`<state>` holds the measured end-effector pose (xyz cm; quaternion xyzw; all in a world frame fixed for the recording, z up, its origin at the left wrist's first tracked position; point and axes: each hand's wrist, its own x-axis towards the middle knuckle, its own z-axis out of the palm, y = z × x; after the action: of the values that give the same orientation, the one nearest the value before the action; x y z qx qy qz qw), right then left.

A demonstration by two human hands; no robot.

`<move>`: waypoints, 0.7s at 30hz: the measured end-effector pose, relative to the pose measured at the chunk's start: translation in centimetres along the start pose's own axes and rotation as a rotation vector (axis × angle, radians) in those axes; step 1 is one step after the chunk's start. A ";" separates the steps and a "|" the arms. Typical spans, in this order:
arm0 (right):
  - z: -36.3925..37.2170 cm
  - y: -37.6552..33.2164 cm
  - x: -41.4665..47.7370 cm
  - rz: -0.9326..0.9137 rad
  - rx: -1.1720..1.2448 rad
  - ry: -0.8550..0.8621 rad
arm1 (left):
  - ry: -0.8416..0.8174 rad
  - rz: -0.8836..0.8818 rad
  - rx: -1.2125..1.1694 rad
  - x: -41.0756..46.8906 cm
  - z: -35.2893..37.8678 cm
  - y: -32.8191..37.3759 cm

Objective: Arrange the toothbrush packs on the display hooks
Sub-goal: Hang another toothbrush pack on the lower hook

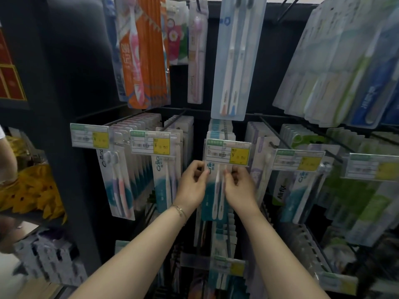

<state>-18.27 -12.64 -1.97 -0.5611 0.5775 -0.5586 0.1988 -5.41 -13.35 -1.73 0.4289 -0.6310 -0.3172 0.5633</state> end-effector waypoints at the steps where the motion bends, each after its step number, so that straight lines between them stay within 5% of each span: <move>1: 0.0 -0.2 0.1 0.007 -0.029 -0.007 | 0.013 -0.013 0.023 0.2 0.1 0.2; 11: -0.4 0.0 -0.9 0.025 -0.091 0.027 | 0.071 -0.070 0.214 -1.5 0.5 -0.9; 21: -0.9 3.6 -6.5 -0.407 -0.609 -0.044 | -0.040 0.193 0.727 -7.6 -0.3 -4.1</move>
<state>-18.70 -7.49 -7.45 -0.7101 0.5894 -0.3768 -0.0802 -4.36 -8.23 -8.64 0.5331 -0.7507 -0.0265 0.3892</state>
